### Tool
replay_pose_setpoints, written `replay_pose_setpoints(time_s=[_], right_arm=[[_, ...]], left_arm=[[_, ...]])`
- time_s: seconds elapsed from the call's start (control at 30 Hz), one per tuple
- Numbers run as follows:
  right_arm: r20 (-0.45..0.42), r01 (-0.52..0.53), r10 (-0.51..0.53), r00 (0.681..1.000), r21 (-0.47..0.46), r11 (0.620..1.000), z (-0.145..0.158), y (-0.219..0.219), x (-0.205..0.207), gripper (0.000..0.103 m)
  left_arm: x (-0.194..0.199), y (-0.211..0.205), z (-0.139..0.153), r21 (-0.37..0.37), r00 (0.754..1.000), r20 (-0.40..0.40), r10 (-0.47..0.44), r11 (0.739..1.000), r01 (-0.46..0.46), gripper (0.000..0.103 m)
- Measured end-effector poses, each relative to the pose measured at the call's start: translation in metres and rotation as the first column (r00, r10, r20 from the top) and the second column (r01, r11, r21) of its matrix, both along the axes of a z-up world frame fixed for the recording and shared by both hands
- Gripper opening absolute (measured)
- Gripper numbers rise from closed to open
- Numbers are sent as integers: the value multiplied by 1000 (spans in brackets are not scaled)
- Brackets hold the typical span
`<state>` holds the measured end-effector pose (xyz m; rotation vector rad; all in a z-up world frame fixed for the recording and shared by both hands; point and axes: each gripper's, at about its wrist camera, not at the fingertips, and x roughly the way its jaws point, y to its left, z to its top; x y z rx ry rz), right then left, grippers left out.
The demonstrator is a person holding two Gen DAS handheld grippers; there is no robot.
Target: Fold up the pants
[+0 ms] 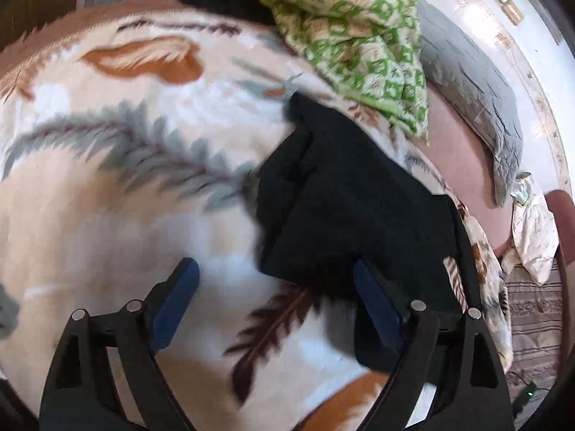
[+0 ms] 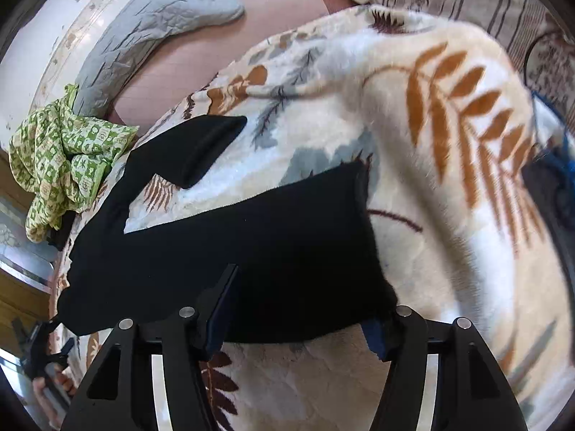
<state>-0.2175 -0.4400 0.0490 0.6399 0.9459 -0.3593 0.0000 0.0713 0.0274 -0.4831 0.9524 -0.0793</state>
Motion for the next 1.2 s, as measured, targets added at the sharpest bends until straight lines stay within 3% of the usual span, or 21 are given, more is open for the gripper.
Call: replay_pose_setpoints(time_s=[0.07,0.13,0.17,0.3,0.4,0.43,0.47,0.53,0.57,0.63,0.83,0.9,0.93,0.97,1.0,1.03,1.07,1.2], right_arm=[[11,2,-2,1000,-10,1000,0,1,4,64],[14,-9,9,1000,-24,1000,0,3,8,54],[19,-16,16,1000,-30,999,1,4,10,47],[1,-22,22,1000,-44,999,1,3,7,47],[11,-17,18,1000,-30,999,1,-1,5,47],[12,-13,14,1000,-27,1000,2,-2,5,47],[14,-10,10,1000,-24,1000,2,-2,4,47],[15,-9,9,1000,-20,1000,2,-2,5,48],[14,-10,10,1000,-21,1000,3,-2,4,48],[10,-18,18,1000,-25,1000,4,0,4,52],[13,3,-3,1000,5,1000,3,-1,-3,64],[18,16,-17,1000,24,1000,1,-3,-1,66],[20,16,-17,1000,23,1000,0,-2,0,67],[21,11,-12,1000,16,1000,0,-2,3,64],[20,0,0,1000,0,1000,1,-1,7,54],[31,-12,13,999,-22,1000,2,1,10,11],[32,-18,19,999,-39,999,4,2,11,3],[64,-16,20,998,-69,998,18,1,4,3]], left_arm=[[10,-13,-2,-53,998,-7,-57,997,57,78],[15,-25,2,-102,988,-44,-151,984,146,10],[14,-31,11,-87,981,-42,-189,979,185,5],[-17,-30,66,-108,954,148,-261,955,278,5],[-33,-21,81,-43,948,158,-277,957,287,6],[-36,-17,80,-29,952,142,-272,960,279,12],[-38,-11,76,-16,959,122,-256,966,259,19],[-35,-4,65,7,974,92,-205,979,205,72],[-35,3,58,15,984,81,-160,987,159,77],[-35,10,45,27,995,45,-93,995,92,78],[-12,-1,5,30,994,-101,-31,999,34,83],[-8,-11,3,58,997,-72,-13,998,17,84],[-7,-17,3,62,999,-49,-19,998,22,81],[-5,-22,3,44,998,-46,-43,998,45,71],[-3,-28,3,30,996,-57,-64,997,66,27],[0,-34,2,19,992,-84,-94,995,96,10],[0,-37,2,18,991,-99,-94,995,96,10],[-18,-34,28,28,992,-44,-115,993,117,10]])
